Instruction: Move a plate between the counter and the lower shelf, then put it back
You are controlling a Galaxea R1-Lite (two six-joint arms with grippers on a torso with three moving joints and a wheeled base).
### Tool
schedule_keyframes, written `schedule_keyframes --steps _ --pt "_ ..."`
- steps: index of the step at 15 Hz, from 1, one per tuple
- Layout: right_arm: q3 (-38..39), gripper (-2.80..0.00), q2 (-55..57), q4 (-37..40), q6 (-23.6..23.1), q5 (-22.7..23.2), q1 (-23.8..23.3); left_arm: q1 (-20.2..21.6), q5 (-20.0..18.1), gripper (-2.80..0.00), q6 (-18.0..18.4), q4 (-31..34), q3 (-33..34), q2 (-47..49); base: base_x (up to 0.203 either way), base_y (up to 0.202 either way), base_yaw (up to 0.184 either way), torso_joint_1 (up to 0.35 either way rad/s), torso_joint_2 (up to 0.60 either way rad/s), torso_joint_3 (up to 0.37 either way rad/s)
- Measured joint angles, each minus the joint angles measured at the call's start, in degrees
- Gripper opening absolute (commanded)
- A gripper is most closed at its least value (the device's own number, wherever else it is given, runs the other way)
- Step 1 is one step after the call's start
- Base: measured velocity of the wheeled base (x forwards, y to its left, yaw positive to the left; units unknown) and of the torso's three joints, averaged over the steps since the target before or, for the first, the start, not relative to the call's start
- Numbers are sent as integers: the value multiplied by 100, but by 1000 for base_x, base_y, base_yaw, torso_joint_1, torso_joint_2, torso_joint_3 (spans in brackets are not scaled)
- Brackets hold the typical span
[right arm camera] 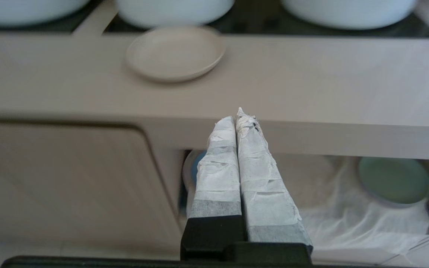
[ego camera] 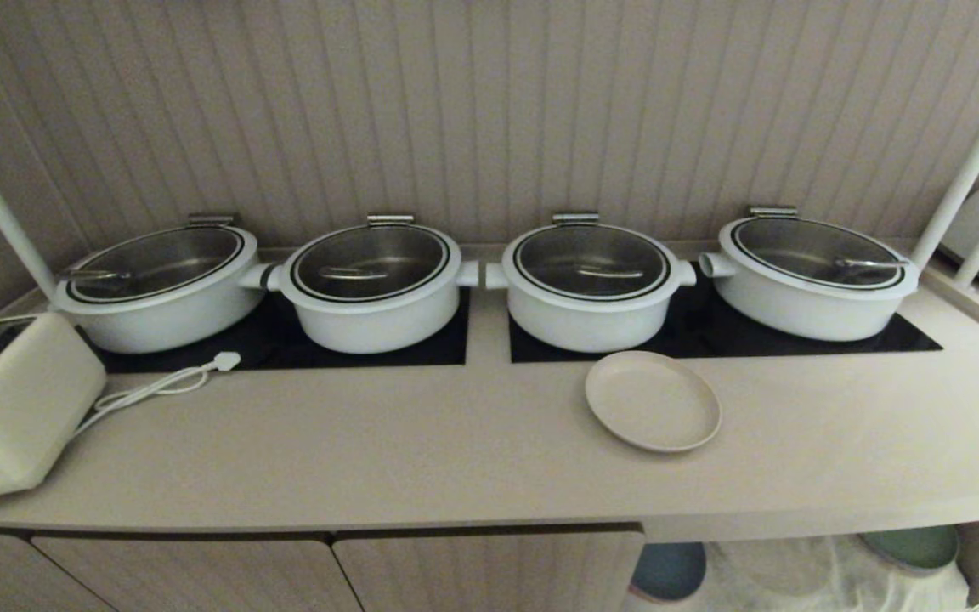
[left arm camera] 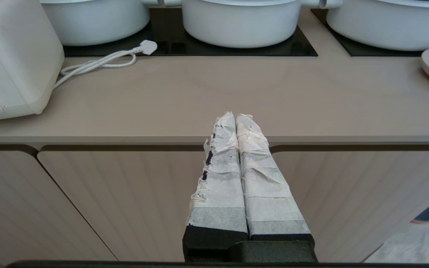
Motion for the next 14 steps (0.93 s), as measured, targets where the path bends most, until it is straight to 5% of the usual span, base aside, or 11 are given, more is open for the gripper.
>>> schedule_keyframes --steps 7,10,14 --pt "2 -280 -966 190 -37 -642 -44 0 -2 -280 0 0 0 0 0 0 0 0 0 0" --pt "-86 -280 -999 816 -218 -353 -44 0 0 -280 1 0 0 0 0 0 0 0 0 0" --pt "-36 -280 -1010 490 -215 -294 -46 0 -2 -280 0 0 0 0 0 0 0 0 0 0"
